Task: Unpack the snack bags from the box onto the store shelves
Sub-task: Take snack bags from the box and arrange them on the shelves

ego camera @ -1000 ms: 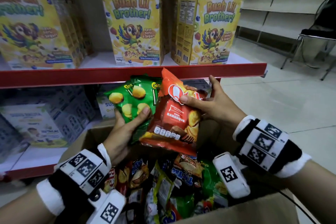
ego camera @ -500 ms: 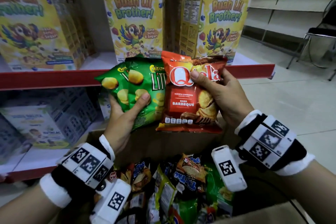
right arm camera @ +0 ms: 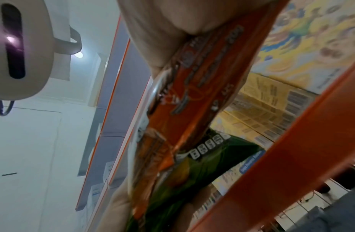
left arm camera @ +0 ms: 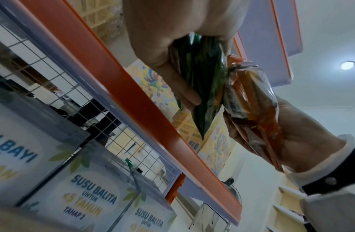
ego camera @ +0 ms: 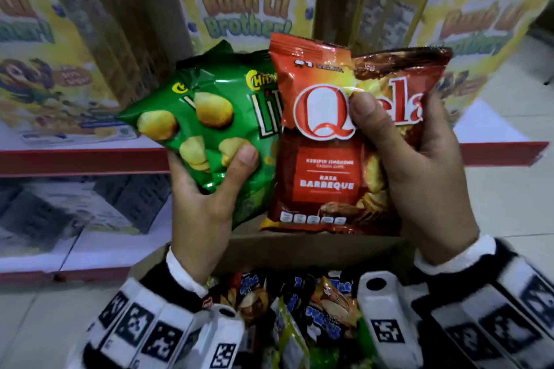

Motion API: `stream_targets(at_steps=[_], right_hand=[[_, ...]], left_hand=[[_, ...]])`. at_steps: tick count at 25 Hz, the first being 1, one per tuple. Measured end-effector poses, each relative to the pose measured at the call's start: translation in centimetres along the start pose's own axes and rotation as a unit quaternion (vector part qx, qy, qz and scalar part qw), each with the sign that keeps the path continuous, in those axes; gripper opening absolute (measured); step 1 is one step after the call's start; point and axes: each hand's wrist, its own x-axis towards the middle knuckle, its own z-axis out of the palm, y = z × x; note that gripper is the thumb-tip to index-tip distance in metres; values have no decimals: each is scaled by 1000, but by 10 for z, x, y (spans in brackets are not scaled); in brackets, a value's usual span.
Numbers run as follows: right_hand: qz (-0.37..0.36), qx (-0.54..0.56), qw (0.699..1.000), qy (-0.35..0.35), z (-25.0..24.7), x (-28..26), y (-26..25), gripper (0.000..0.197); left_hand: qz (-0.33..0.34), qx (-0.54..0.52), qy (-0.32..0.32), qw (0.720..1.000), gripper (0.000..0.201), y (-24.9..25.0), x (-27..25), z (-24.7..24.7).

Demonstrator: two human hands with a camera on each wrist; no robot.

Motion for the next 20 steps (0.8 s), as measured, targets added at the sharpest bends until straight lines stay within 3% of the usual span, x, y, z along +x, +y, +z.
stream_targets(at_steps=[6, 12, 14, 18, 20], right_hand=[[80, -13, 997, -6, 11, 36, -87, 46], [147, -42, 988, -13, 8, 53, -221, 58], [157, -64, 985, -5, 8, 67, -269, 60], [174, -112, 978, -7, 18, 94, -370, 55], [191, -124, 974, -20, 23, 103, -409, 62]], left_hand=[[-88, 19, 22, 996, 83, 94, 27, 18], [-220, 25, 16, 975, 97, 226, 40, 36], [-243, 25, 4, 970, 84, 270, 53, 43], [-313, -50, -14, 948, 40, 361, 75, 54], [-335, -75, -23, 939, 42, 395, 84, 55]])
